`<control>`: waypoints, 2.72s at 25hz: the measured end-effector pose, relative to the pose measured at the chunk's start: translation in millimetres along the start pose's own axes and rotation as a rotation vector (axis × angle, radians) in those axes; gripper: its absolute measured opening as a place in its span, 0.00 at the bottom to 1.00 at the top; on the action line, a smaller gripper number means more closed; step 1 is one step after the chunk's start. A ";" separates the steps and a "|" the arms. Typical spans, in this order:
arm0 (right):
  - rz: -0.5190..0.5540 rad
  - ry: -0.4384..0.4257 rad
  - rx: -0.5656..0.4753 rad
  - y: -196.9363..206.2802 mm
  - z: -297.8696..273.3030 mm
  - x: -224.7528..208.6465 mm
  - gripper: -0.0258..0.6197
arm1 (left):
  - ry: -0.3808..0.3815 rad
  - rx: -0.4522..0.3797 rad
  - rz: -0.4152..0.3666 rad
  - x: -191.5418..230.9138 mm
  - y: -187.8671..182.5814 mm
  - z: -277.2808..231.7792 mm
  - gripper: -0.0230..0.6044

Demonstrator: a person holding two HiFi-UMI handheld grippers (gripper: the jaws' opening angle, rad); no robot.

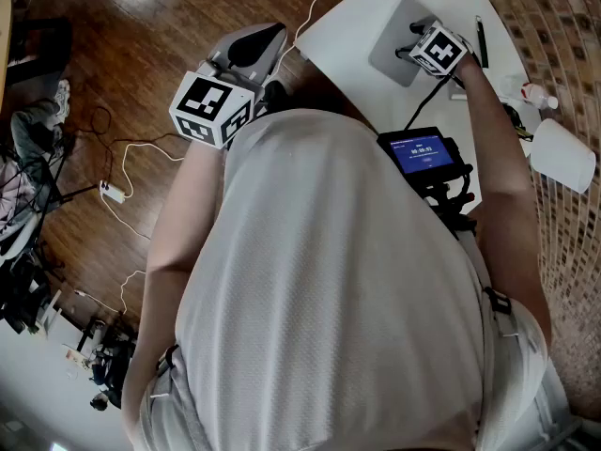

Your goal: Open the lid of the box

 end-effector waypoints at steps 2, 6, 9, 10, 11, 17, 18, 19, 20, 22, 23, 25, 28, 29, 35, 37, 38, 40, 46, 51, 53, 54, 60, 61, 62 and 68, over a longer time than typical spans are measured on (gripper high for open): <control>-0.028 0.023 0.030 2.5 0.3 0.7 0.50 | -0.013 -0.003 0.005 0.4 0.6 6.1 0.04; -0.056 0.030 0.097 1.0 0.6 0.3 0.49 | -0.019 -0.002 0.014 1.2 2.6 9.9 0.04; -0.071 0.032 0.098 0.9 -0.2 -2.0 0.47 | 0.005 0.005 0.013 2.1 2.5 1.4 0.04; -0.072 0.038 0.090 1.4 0.8 -2.3 0.46 | 0.019 0.007 0.011 2.2 1.7 -2.9 0.04; -0.068 0.045 0.080 1.5 3.0 -1.4 0.46 | 0.034 0.010 0.008 1.9 0.7 -6.7 0.04; -0.051 0.102 0.019 -2.0 32.6 30.1 0.46 | 0.126 0.018 -0.027 -8.7 -9.9 -8.3 0.04; -0.064 0.107 0.008 2.2 37.0 33.4 0.46 | 0.142 0.019 -0.032 -9.9 -10.4 -12.5 0.04; -0.082 0.113 0.000 9.0 41.3 37.1 0.46 | 0.157 0.022 -0.036 -10.8 -10.1 -17.2 0.04; -0.104 0.121 -0.007 17.5 45.8 42.3 0.46 | 0.173 0.027 -0.039 -11.2 -9.5 -21.2 0.04; -0.155 0.139 -0.022 38.0 52.2 55.4 0.46 | 0.197 0.038 -0.045 -10.0 -8.8 -26.9 0.04; -0.185 0.140 -0.026 49.4 53.2 63.4 0.46 | 0.207 0.043 -0.047 -9.0 -9.2 -29.4 0.04; -0.256 0.122 -0.022 74.0 50.1 81.9 0.46 | 0.231 0.051 -0.051 -9.4 -10.3 -35.6 0.04; -0.322 0.079 0.001 103.8 27.2 103.0 0.46 | 0.277 0.066 -0.064 -17.7 -9.9 -46.3 0.04; -0.319 0.067 0.018 108.7 16.6 107.0 0.46 | 0.290 0.071 -0.071 -21.1 -9.4 -49.4 0.04; -0.202 0.045 0.126 119.4 -36.8 120.8 0.46 | 0.310 0.092 -0.108 -36.3 -8.6 -52.5 0.04; -0.180 0.063 0.144 121.7 -44.9 120.9 0.46 | 0.302 0.095 -0.109 -36.7 -8.0 -49.7 0.04; -0.178 0.069 0.143 121.5 -47.5 120.0 0.46 | 0.299 0.097 -0.109 -35.8 -7.5 -48.6 0.04; -0.188 0.070 0.124 120.2 -51.0 117.9 0.46 | 0.293 0.100 -0.107 -33.6 -6.2 -47.4 0.04; -0.253 0.130 0.011 120.1 -20.9 112.9 0.46 | 0.314 0.095 -0.104 -34.8 -0.4 -56.4 0.04; -0.364 0.335 -0.467 82.4 80.3 93.7 0.11 | 0.345 0.076 -0.107 -33.3 -3.4 -70.6 0.04; -0.375 0.340 -0.709 59.8 122.1 91.3 0.04 | 0.359 0.062 -0.110 -34.7 -7.7 -76.1 0.04; -0.367 0.327 -0.821 48.1 139.7 92.3 0.04 | 0.366 0.053 -0.110 -36.0 -10.5 -78.4 0.04; -0.220 0.274 -1.113 -5.5 189.0 106.6 0.04 | 0.403 0.009 -0.114 -40.8 -33.3 -87.3 0.04; -0.205 0.273 -1.120 -9.7 189.8 107.8 0.04 | 0.407 0.006 -0.116 -40.9 -35.3 -88.0 0.04; -0.197 0.272 -1.125 -12.8 189.8 108.5 0.04 | 0.409 0.004 -0.117 -40.9 -36.4 -88.5 0.04; -0.180 0.256 -1.137 -20.3 189.9 111.6 0.04 | 0.413 0.018 -0.118 -40.7 -32.5 -86.2 0.04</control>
Point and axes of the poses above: the fingertips, and each gripper's own axes: z backward along the fingers, x to its left, y out of its underside, the point moved 8 cm from there along z, backward along the fingers, and after that the axes turned 4 degrees about -y, right-handed, at the moved point
